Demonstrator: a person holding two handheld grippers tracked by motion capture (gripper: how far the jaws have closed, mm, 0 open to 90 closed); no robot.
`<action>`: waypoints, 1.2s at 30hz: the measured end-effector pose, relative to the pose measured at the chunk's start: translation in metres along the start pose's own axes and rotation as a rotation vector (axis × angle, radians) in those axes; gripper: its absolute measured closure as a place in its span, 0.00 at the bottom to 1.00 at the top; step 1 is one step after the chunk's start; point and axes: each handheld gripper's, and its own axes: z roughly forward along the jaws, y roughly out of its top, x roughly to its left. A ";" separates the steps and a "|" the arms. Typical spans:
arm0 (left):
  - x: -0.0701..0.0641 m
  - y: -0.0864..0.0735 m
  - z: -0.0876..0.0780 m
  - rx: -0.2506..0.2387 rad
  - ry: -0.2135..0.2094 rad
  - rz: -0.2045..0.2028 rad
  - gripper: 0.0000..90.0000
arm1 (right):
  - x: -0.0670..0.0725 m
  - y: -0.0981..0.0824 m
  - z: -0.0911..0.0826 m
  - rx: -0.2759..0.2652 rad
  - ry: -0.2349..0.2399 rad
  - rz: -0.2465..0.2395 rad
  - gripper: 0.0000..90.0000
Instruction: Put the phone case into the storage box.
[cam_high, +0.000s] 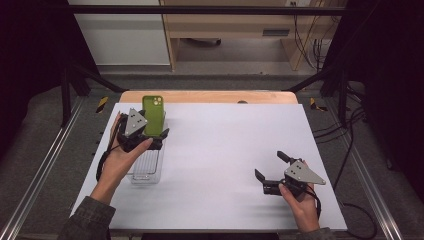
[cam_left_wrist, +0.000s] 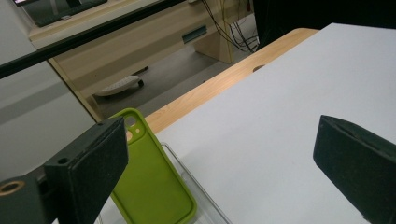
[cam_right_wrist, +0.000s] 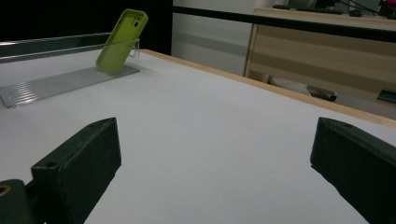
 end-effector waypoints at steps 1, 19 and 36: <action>0.000 0.000 -0.001 -0.005 -0.002 -0.006 0.03 | 0.000 0.000 0.000 0.000 0.000 0.000 0.02; -0.002 -0.004 -0.028 -0.094 -0.018 -0.133 0.02 | 0.001 0.000 0.000 0.000 0.004 0.001 0.02; 0.009 -0.009 -0.060 -0.178 0.027 -0.204 0.02 | 0.001 0.000 0.000 -0.003 0.002 0.002 0.02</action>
